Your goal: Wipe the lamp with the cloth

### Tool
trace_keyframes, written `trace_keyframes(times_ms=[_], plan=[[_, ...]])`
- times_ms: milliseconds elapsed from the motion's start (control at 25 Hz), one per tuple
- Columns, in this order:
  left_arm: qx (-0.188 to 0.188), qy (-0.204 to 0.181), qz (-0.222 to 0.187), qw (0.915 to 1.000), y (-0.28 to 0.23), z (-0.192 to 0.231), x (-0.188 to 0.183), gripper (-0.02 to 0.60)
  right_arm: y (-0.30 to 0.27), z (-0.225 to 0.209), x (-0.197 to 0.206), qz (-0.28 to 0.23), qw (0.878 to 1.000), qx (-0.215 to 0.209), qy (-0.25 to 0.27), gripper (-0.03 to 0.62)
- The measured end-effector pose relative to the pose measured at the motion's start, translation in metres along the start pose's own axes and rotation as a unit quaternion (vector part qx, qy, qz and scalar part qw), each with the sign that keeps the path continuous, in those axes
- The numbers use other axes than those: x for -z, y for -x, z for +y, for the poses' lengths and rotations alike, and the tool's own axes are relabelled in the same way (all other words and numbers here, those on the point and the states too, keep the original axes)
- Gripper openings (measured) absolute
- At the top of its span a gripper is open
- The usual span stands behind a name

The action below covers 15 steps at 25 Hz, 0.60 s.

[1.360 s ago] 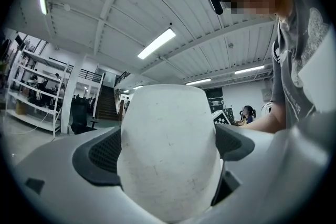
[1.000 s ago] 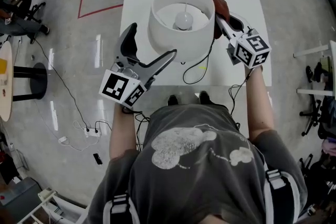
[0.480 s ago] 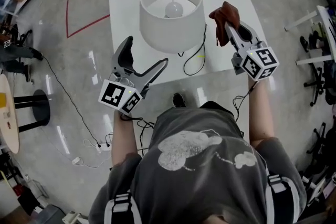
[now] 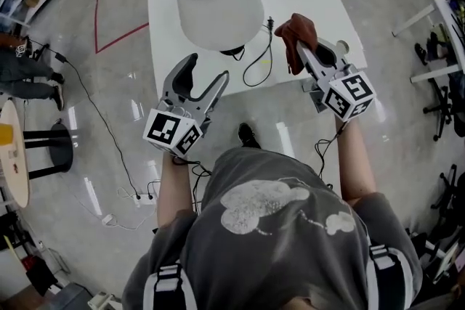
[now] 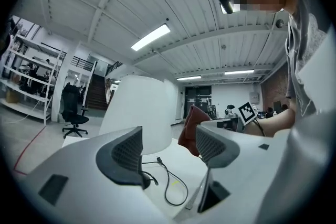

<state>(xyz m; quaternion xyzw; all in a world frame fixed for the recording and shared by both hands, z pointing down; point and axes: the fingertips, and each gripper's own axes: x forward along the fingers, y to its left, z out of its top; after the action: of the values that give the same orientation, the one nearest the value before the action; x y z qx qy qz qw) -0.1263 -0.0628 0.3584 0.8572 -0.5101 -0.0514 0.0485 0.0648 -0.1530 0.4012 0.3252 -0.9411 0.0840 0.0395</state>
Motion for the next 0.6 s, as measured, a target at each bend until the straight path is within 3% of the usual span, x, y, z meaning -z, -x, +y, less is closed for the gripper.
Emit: trace_keyframes(times_ms=[200, 480, 600], plan=[[0.001, -0.013, 0.006, 0.9999, 0.025, -0.050, 0.004, 0.251, 0.048, 0.023, 0.011, -0.009, 1.000, -0.001, -0.013, 0.058], [-0.017, -0.006, 0.019, 0.9997, 0.074, -0.119, 0.018, 0.138, 0.133, 0.056, 0.026, -0.020, 1.000, 0.002, -0.024, 0.058], [-0.006, -0.011, 0.026, 0.9996, 0.103, -0.148, 0.025, 0.104, 0.166, 0.079, 0.034, -0.026, 0.999, -0.004, -0.037, 0.058]])
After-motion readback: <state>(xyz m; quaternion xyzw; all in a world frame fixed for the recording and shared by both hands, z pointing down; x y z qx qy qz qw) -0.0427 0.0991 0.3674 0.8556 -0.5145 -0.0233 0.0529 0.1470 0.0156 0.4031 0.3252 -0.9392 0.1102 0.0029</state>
